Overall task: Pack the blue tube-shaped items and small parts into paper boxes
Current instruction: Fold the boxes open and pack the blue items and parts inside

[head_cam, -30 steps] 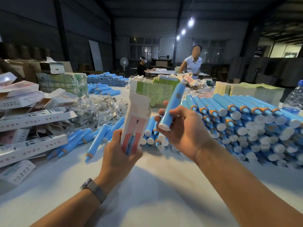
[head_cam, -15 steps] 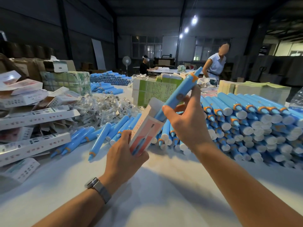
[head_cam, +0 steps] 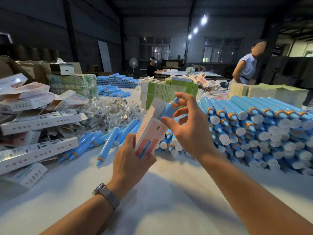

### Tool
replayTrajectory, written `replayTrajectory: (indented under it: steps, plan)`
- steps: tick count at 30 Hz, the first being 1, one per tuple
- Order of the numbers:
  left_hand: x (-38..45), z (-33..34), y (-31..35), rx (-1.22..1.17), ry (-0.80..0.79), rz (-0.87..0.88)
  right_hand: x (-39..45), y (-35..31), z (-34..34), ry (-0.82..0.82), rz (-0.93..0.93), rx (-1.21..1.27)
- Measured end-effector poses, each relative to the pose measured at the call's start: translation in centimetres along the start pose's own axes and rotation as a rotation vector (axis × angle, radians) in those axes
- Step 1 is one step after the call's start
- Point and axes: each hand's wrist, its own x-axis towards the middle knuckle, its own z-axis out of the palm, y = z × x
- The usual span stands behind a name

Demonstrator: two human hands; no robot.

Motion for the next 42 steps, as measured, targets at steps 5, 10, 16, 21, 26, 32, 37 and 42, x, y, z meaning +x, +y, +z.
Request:
replayTrajectory:
  steps: [5, 10, 16, 21, 26, 32, 37, 42]
  plan:
    - [0.1, 0.1, 0.0, -0.042, 0.034, -0.034, -0.8, 1.0, 1.7, -0.016, -0.066, -0.034]
    - [0.7, -0.1, -0.6, -0.131, 0.124, -0.099, -0.2, 1.0, 3.5, -0.070, -0.063, 0.127]
    - [2.7, -1.9, -2.8, -0.185, 0.357, -0.167, 4.4, 1.0, 11.1, -0.279, 0.267, 0.532]
    - [3.4, -2.5, -4.2, -0.222, 0.411, -0.168, 7.4, 5.3, 18.3, -0.649, 0.284, -0.338]
    - [3.7, -2.2, -5.0, -0.298, 0.396, -0.185, 8.3, 6.3, 22.9, -0.868, 0.190, -0.813]
    - [3.5, -2.3, -4.9, -0.302, 0.354, -0.181, 8.7, 6.7, 24.8, -0.855, 0.138, -0.884]
    - [3.7, -2.3, -4.5, -0.293, 0.379, -0.166, 9.5, 5.1, 22.3, -0.629, 0.155, -0.449]
    - [3.6, -2.3, -4.3, -0.266, 0.362, -0.125, 10.4, 1.1, 15.1, -0.267, 0.187, 0.121]
